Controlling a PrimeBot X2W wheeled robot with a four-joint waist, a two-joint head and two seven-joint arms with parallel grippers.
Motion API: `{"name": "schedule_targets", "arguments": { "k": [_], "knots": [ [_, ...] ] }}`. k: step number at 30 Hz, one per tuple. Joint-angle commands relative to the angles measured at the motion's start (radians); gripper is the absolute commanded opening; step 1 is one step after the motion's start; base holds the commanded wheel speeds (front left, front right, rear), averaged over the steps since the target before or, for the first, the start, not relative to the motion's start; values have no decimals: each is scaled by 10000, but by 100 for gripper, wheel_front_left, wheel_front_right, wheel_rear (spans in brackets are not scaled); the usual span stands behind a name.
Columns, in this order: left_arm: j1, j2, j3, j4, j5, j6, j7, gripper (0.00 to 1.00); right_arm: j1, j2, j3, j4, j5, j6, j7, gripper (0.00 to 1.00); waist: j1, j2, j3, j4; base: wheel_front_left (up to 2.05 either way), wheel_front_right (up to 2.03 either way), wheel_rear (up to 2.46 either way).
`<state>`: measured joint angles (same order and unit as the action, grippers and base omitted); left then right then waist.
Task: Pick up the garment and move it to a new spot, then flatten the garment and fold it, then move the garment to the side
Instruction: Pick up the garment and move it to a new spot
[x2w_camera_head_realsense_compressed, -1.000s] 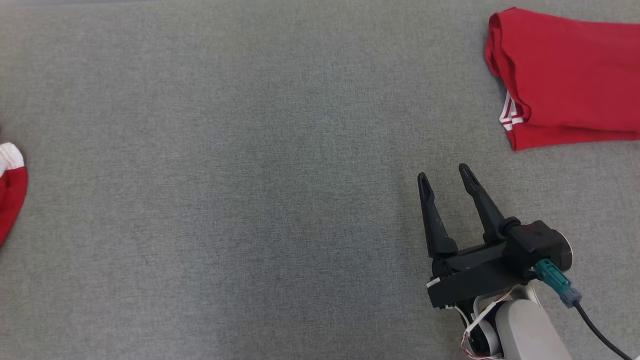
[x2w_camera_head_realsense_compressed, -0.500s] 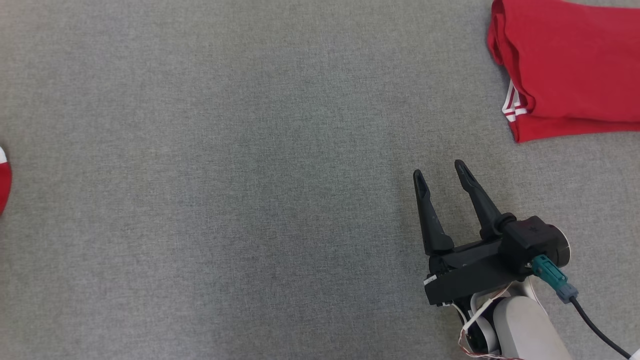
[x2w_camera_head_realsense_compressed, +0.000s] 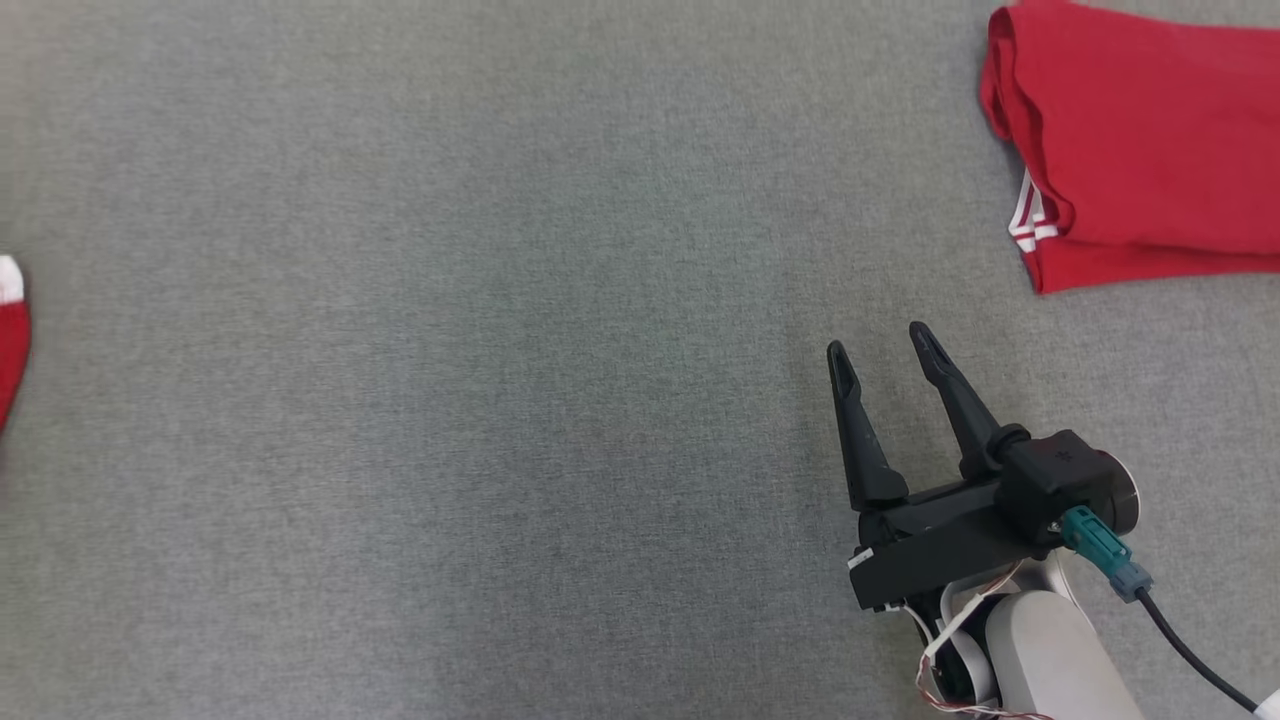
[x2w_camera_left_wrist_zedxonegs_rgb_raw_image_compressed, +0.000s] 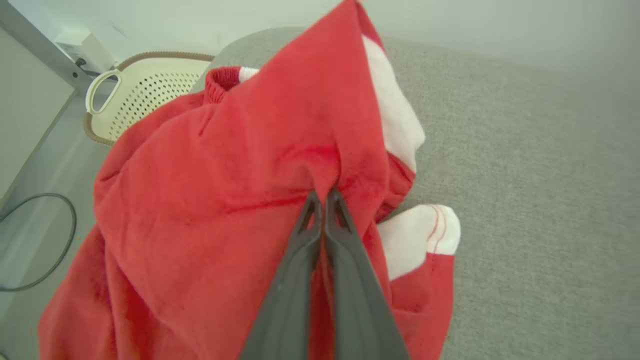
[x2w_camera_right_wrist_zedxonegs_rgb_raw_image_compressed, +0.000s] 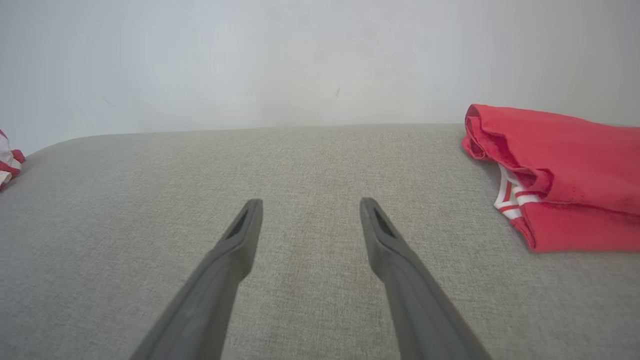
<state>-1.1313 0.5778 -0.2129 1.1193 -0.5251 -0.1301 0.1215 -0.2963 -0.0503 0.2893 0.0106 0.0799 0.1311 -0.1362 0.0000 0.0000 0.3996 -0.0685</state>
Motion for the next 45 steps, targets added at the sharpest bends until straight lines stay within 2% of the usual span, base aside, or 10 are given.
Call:
{"name": "schedule_targets", "arguments": {
  "k": [1,10,16,23,30,35,36,45],
  "knots": [
    [-102,127,-96,-103,-68,12,-196,0,5,-3,20,35,12,-8,-61,100,0,0,-173,116,0,0,0],
    [-712,215,-779,-1142,-125,11,-1462,0,159,-3,80,397,335,-9,-255,100,0,0,-1066,353,0,0,0],
    [-1115,217,-1356,-2130,-99,11,-1585,0,243,-3,128,605,591,-8,-380,100,0,0,-1601,298,0,0,0],
    [-1310,72,-2110,-3975,-258,11,-1168,0,369,-3,116,842,888,-9,-609,100,0,0,-2081,-67,0,0,0],
    [-1091,-267,-2453,-6227,-465,107,-262,0,428,-3,113,1029,1187,-9,-845,100,0,0,-2299,-676,0,0,0],
    [-757,-495,-2720,-8024,-631,334,443,0,411,-1,77,1161,1303,-8,-972,100,0,0,-2267,-1123,0,0,0],
    [-757,-495,-2720,-8024,-631,334,443,0,411,-1,77,1161,1303,-8,-972,100,0,0,-2267,-1123,0,0,0],
    [85,-772,-3291,-11054,-697,876,1311,0,449,1,-35,1348,1476,-8,-1171,100,0,0,-2327,-1555,0,0,0]
  ]
}}
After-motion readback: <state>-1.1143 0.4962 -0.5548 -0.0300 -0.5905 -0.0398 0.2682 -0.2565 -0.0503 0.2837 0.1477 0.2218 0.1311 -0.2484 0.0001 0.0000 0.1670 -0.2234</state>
